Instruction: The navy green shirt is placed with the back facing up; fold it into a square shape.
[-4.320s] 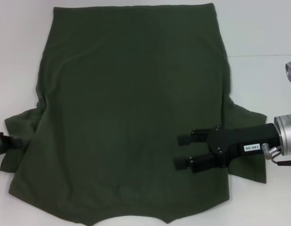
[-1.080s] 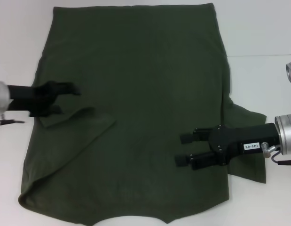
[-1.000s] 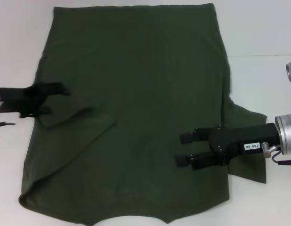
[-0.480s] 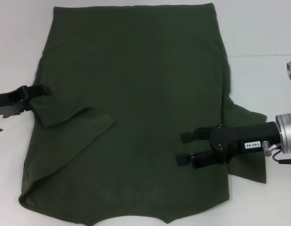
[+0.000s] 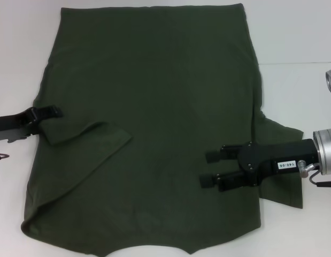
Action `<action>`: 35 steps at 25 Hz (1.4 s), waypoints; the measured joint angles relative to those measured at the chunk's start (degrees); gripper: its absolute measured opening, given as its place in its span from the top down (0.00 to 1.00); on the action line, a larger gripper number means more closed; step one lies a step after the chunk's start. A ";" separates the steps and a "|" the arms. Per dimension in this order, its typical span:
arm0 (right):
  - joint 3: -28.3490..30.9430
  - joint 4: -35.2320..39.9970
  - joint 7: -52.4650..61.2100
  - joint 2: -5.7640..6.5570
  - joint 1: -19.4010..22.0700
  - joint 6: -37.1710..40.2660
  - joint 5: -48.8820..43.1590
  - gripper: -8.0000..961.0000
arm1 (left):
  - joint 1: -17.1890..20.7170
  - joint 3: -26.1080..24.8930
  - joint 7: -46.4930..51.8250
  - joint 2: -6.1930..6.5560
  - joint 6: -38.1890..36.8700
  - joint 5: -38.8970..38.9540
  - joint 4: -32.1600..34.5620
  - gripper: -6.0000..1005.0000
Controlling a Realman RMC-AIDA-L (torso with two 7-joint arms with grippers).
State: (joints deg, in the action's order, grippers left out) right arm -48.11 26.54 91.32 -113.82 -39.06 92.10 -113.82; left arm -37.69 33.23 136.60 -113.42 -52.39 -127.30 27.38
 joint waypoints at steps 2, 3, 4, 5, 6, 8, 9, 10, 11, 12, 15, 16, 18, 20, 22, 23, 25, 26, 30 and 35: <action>0.01 0.00 0.00 0.00 0.01 0.00 0.00 0.02 | -0.16 0.00 -0.01 -0.01 0.15 0.03 -0.47 0.12; 0.02 0.00 0.00 0.00 0.02 0.00 0.00 0.02 | -0.26 0.00 -0.02 -0.02 0.16 0.03 -0.70 0.12; 0.03 0.00 0.01 0.00 0.03 0.00 0.00 0.02 | -0.34 0.00 -0.02 -0.12 0.19 0.04 -0.87 0.12; 0.03 0.00 0.00 0.00 0.03 0.00 0.00 0.02 | -0.44 -0.01 -0.03 -0.25 0.19 0.04 -0.94 0.12; 0.04 0.00 -0.01 0.00 0.04 0.00 0.00 0.02 | -0.51 -0.03 -0.03 -0.38 0.19 0.05 -0.94 0.12; 0.04 0.00 -0.05 0.00 0.04 0.01 0.00 0.02 | -0.75 -0.05 -0.04 -0.64 0.20 -0.02 -0.95 0.12; 0.04 0.00 -0.08 0.00 0.04 0.01 0.00 0.02 | -0.93 -0.05 -0.05 -0.78 0.21 -0.13 -0.96 0.11; 0.04 0.00 -0.10 0.00 0.05 0.00 0.00 0.02 | -1.06 -0.05 -0.05 -0.90 0.24 -0.16 -0.97 0.11; 0.04 0.00 -0.13 0.00 0.07 0.01 0.00 0.02 | -1.17 -0.05 -0.05 -1.02 0.23 -0.15 -0.98 0.11; 0.04 0.00 -0.16 0.00 0.11 0.01 0.00 0.02 | -1.31 -0.18 -0.04 -1.17 0.12 -0.02 -0.98 0.11; 0.04 0.00 -0.22 0.00 0.24 0.01 0.00 0.02 | -2.04 -0.66 -0.01 -1.39 0.15 2.19 -0.82 0.12; 0.04 0.00 -0.22 0.00 0.28 0.01 0.00 0.02 | -2.62 -0.89 -0.02 -1.38 0.62 3.94 -0.73 0.12; 0.04 0.00 -0.23 -0.03 0.28 0.08 0.00 0.02 | -3.64 -1.46 -0.04 -1.36 2.09 7.98 -0.90 0.12; 0.05 0.00 -0.22 -0.14 0.11 0.18 0.00 0.02 | -6.04 -2.64 -0.04 -1.37 5.16 15.39 -1.82 0.11; 0.04 0.00 -0.21 -0.27 -0.02 0.19 0.00 0.02 | -7.98 -2.78 -0.08 -1.41 6.69 18.64 -2.82 0.11; 0.04 0.00 -0.21 -0.33 -0.02 0.18 0.00 0.02 | -8.57 -2.65 -0.37 -1.47 6.89 19.13 -3.19 0.11; 0.17 0.00 -0.18 -0.40 0.09 0.02 0.05 0.02 | -8.60 -2.77 -2.15 -1.78 5.94 19.40 -3.23 0.11; 0.34 0.00 -0.15 -0.40 0.21 -0.13 0.18 0.02 | -7.90 -2.94 -4.53 -2.06 4.34 20.07 -2.90 0.11; 2.99 0.00 0.36 -0.25 0.68 -0.67 0.79 0.02 | -3.33 -3.70 -20.71 -2.09 -9.58 26.72 -2.06 0.12; 8.31 0.00 3.68 0.32 0.84 -0.99 0.80 0.02 | 2.62 -2.94 -44.05 -1.24 -33.43 29.36 -1.18 0.12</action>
State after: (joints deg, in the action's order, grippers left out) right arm -39.80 26.55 94.99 -113.50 -38.23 91.11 -113.02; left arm -35.08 30.28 92.55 -114.66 -85.82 -97.94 26.20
